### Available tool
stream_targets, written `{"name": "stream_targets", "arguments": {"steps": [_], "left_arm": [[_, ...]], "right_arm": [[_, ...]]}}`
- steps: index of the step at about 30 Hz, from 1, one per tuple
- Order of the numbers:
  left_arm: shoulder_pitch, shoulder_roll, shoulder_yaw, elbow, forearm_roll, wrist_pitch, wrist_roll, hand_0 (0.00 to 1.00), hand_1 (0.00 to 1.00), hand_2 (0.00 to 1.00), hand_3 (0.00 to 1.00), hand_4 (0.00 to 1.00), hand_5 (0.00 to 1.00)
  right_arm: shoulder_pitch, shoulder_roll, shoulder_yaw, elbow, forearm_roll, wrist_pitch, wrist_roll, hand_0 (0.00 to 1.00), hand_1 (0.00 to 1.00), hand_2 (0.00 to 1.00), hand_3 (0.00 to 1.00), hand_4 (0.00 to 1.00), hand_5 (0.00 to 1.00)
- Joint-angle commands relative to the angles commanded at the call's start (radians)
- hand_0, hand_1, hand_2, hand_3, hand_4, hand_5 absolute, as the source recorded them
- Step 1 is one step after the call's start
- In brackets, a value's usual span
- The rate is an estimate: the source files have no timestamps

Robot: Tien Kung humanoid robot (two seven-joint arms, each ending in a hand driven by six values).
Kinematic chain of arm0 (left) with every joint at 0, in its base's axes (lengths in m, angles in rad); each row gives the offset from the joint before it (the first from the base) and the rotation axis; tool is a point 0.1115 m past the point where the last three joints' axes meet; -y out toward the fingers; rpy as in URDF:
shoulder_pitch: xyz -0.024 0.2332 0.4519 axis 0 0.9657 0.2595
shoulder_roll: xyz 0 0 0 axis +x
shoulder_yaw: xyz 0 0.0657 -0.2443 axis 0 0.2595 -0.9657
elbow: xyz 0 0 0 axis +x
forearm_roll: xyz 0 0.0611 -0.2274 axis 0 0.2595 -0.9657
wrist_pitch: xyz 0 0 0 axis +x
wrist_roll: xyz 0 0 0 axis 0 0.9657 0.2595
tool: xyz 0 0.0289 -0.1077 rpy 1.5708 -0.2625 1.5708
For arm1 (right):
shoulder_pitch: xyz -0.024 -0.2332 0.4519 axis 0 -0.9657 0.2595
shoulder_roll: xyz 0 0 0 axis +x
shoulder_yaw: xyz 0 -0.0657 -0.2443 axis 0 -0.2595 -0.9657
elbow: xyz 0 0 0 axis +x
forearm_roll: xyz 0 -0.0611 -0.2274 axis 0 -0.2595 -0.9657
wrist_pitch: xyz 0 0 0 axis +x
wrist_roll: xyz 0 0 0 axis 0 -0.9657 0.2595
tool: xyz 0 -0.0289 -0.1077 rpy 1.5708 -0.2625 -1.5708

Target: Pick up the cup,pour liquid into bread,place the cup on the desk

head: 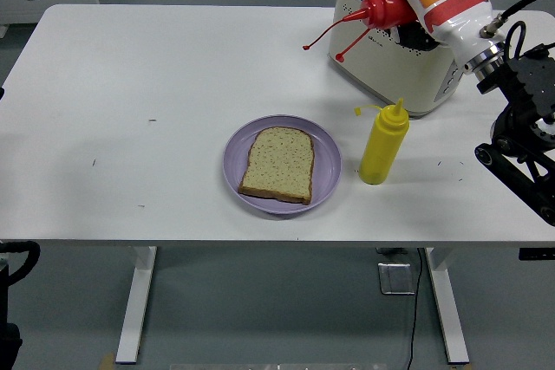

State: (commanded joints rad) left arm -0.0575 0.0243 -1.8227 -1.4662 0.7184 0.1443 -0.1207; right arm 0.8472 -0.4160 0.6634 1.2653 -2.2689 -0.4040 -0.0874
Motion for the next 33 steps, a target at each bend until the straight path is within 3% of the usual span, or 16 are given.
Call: {"name": "stream_targets", "arguments": {"steps": [5, 10, 15, 19, 28, 33], "left_arm": [[0.000, 0.000, -0.001, -0.001, 0.000, 0.001, 0.000, 0.714, 0.749, 0.775, 0.687, 0.660, 0.998], [0.005, 0.001, -0.007, -0.001, 0.001, 0.001, -0.001, 0.714, 0.749, 0.775, 0.687, 0.660, 0.998], [0.004, 0.001, -0.010, -0.001, 0.001, 0.001, -0.001, 0.714, 0.750, 0.775, 0.687, 0.660, 0.998], [-0.001, -0.001, -0.003, 0.000, 0.001, 0.000, 0.000, 0.714, 0.750, 0.774, 0.687, 0.660, 0.998], [0.000, -0.001, -0.004, 0.000, 0.000, 0.000, -0.001, 0.714, 0.750, 0.774, 0.687, 0.661, 0.998], [0.000, -0.001, -0.002, -0.001, 0.001, 0.000, -0.001, 0.714, 0.749, 0.774, 0.687, 0.662, 0.998]], "right_arm": [[-0.003, 0.003, 0.051, 0.000, 0.000, -0.003, -0.007, 0.002, 0.025, 0.201, 0.363, 0.759, 0.211], [-0.013, 0.005, 0.171, 0.014, 0.000, -0.006, -0.014, 0.002, 0.025, 0.201, 0.363, 0.759, 0.211], [0.014, -0.007, 0.039, 0.025, 0.000, 0.012, -0.011, 0.002, 0.025, 0.202, 0.365, 0.756, 0.210], [0.019, 0.008, -0.067, 0.019, 0.000, 0.017, -0.008, 0.002, 0.026, 0.203, 0.365, 0.754, 0.210], [-0.019, 0.023, 0.117, 0.036, 0.013, -0.060, -0.021, 0.002, 0.028, 0.205, 0.366, 0.751, 0.210], [-0.054, 0.029, 0.238, 0.071, 0.202, -0.097, 0.013, 0.002, 0.028, 0.205, 0.364, 0.751, 0.212]]}}
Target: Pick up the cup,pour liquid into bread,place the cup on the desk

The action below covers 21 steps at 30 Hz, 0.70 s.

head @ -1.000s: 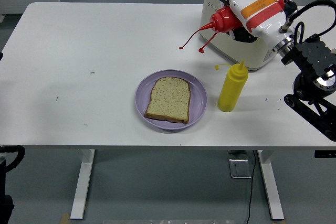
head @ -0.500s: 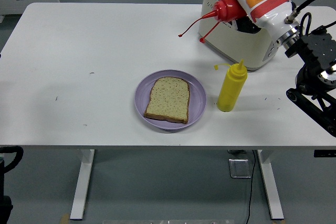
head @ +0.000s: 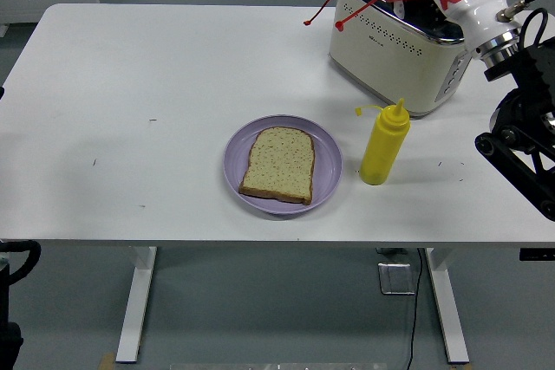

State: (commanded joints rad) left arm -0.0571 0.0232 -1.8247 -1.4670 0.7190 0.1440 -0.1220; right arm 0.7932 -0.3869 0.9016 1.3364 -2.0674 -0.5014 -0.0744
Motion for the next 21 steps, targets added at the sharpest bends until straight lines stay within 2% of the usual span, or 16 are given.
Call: {"name": "stream_targets", "arguments": {"steps": [4, 9, 14, 21], "left_arm": [[0.002, 0.000, 0.001, 0.001, 0.000, 0.001, 0.000, 0.714, 0.750, 0.774, 0.687, 0.662, 0.998], [0.004, 0.001, 0.001, 0.001, 0.000, 0.001, 0.000, 0.714, 0.750, 0.774, 0.687, 0.662, 0.998], [0.005, 0.002, 0.003, 0.000, 0.000, 0.001, 0.000, 0.714, 0.750, 0.774, 0.687, 0.662, 0.998], [0.006, 0.003, 0.009, 0.000, 0.000, 0.001, 0.000, 0.714, 0.750, 0.774, 0.687, 0.662, 0.998]], "right_arm": [[-0.042, -0.002, 0.106, 0.032, 0.175, -0.010, 0.092, 0.002, 0.032, 0.206, 0.367, 0.751, 0.214], [-0.120, -0.006, 0.228, 0.028, 0.390, 0.073, 0.209, 0.002, 0.034, 0.209, 0.370, 0.749, 0.217], [-0.206, 0.005, 0.302, 0.022, 0.611, 0.104, 0.224, 0.002, 0.035, 0.211, 0.370, 0.746, 0.221], [-0.327, 0.024, 0.349, 0.025, 0.897, 0.125, 0.236, 0.002, 0.038, 0.215, 0.372, 0.747, 0.224]]}}
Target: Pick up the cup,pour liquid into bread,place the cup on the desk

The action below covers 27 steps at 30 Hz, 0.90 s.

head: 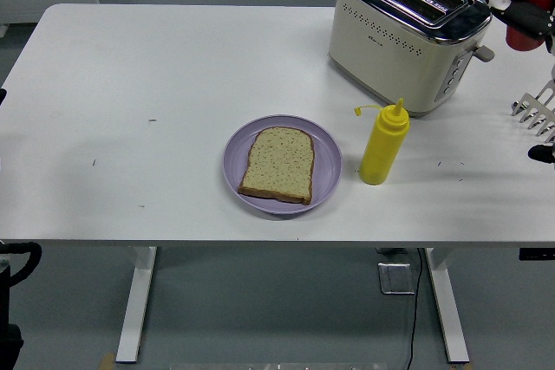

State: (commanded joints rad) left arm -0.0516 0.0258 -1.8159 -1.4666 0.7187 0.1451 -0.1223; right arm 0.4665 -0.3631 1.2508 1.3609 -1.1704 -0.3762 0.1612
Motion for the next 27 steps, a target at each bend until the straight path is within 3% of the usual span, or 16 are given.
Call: {"name": "stream_targets", "arguments": {"steps": [7, 12, 27], "left_arm": [[0.002, 0.000, 0.005, 0.000, 0.000, 0.001, 0.000, 0.714, 0.750, 0.774, 0.687, 0.662, 0.998], [0.001, 0.000, 0.010, 0.001, 0.000, 0.001, 0.001, 0.714, 0.750, 0.774, 0.687, 0.664, 0.998], [0.000, 0.000, 0.008, 0.001, 0.001, 0.002, 0.000, 0.714, 0.751, 0.774, 0.686, 0.661, 0.998]], "right_arm": [[-0.094, 0.006, 0.013, 0.014, 0.296, -0.023, 0.048, 0.002, 0.038, 0.216, 0.372, 0.745, 0.225], [-0.117, 0.008, -0.003, 0.013, 0.476, -0.052, 0.074, 0.007, 0.040, 0.216, 0.371, 0.731, 0.224], [-0.201, 0.002, -0.127, -0.028, 0.330, -0.133, 0.216, 0.050, 0.066, 0.242, 0.375, 0.717, 0.232]]}}
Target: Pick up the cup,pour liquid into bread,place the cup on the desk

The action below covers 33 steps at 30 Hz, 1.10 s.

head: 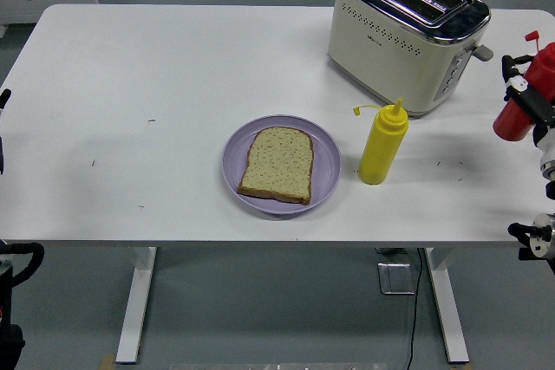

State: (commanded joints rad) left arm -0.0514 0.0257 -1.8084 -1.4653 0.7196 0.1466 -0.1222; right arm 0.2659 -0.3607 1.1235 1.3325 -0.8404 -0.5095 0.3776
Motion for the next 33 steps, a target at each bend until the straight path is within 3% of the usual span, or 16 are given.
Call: {"name": "stream_targets", "arguments": {"steps": [14, 15, 16, 33], "left_arm": [[-0.003, 0.000, 0.002, 0.000, 0.001, -0.001, 0.000, 0.714, 0.750, 0.774, 0.686, 0.661, 0.998], [-0.003, 0.000, 0.001, 0.000, 0.001, 0.000, 0.000, 0.715, 0.751, 0.774, 0.686, 0.661, 0.998], [-0.003, 0.000, 0.001, 0.000, 0.001, 0.000, 0.000, 0.715, 0.751, 0.774, 0.686, 0.661, 0.998], [-0.003, -0.002, -0.003, 0.000, -0.003, 0.000, -0.001, 0.714, 0.750, 0.774, 0.686, 0.661, 0.998]], "right_arm": [[0.001, 0.048, -0.134, -0.065, 0.084, -0.009, 0.096, 0.092, 0.123, 0.269, 0.379, 0.715, 0.240], [0.004, 0.051, -0.141, -0.071, 0.090, -0.011, 0.100, 0.157, 0.187, 0.309, 0.385, 0.715, 0.244], [0.010, 0.055, -0.150, -0.080, 0.100, -0.014, 0.105, 0.157, 0.187, 0.309, 0.385, 0.715, 0.244], [0.056, 0.101, -0.193, -0.170, 0.140, -0.005, 0.111, 0.212, 0.234, 0.354, 0.398, 0.710, 0.273]]}}
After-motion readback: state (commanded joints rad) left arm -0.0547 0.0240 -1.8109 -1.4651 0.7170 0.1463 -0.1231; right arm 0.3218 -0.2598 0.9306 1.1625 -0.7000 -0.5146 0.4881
